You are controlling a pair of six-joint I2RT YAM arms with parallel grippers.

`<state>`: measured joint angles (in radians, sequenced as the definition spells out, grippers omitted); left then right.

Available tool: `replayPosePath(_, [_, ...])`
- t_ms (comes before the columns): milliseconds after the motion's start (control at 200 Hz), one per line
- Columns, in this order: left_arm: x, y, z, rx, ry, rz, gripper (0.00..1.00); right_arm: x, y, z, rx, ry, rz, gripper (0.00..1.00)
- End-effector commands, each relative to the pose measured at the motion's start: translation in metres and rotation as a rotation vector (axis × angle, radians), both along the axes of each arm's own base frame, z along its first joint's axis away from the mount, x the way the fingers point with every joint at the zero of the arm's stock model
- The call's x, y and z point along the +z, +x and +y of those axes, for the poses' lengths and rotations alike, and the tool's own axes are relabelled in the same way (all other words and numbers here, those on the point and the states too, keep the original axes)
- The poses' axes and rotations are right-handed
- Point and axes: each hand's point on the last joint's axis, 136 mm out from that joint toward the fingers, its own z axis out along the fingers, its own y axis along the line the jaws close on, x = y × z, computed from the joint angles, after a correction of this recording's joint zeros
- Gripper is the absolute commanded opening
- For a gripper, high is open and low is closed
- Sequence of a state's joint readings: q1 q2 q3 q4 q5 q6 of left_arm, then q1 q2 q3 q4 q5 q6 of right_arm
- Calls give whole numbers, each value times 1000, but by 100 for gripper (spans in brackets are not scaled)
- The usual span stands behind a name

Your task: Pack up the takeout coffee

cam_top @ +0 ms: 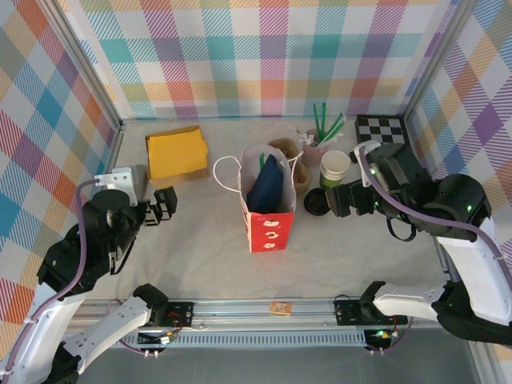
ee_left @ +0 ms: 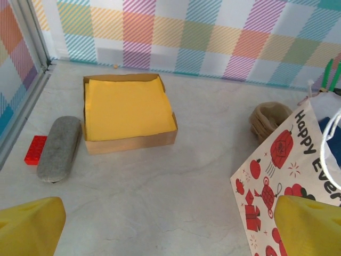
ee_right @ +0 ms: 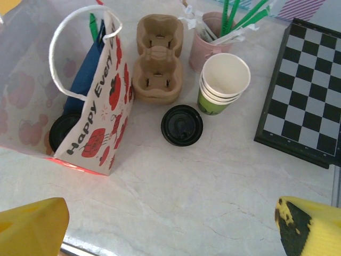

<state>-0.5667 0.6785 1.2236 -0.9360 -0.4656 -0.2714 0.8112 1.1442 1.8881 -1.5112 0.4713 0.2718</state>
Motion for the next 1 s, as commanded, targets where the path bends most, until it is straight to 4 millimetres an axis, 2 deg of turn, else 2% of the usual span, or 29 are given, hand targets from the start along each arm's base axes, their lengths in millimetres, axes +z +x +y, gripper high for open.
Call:
replayPosePath(0, [0,0,11,57,4,-35,100,1,7,-7,-44,1,-38,99])
replayPosePath(670, [-47,-3,41,196,102,-43,100,-34,28,-50,-250,17,-176,99])
replayPosePath(780, [-51,-3,46,227,108,-56,100,-38,33,-54,-269,16,-206,99])
replayPosePath(996, [-63,2,43,225,122,-49,99,-50,37,-53,-258,55,-298,99])
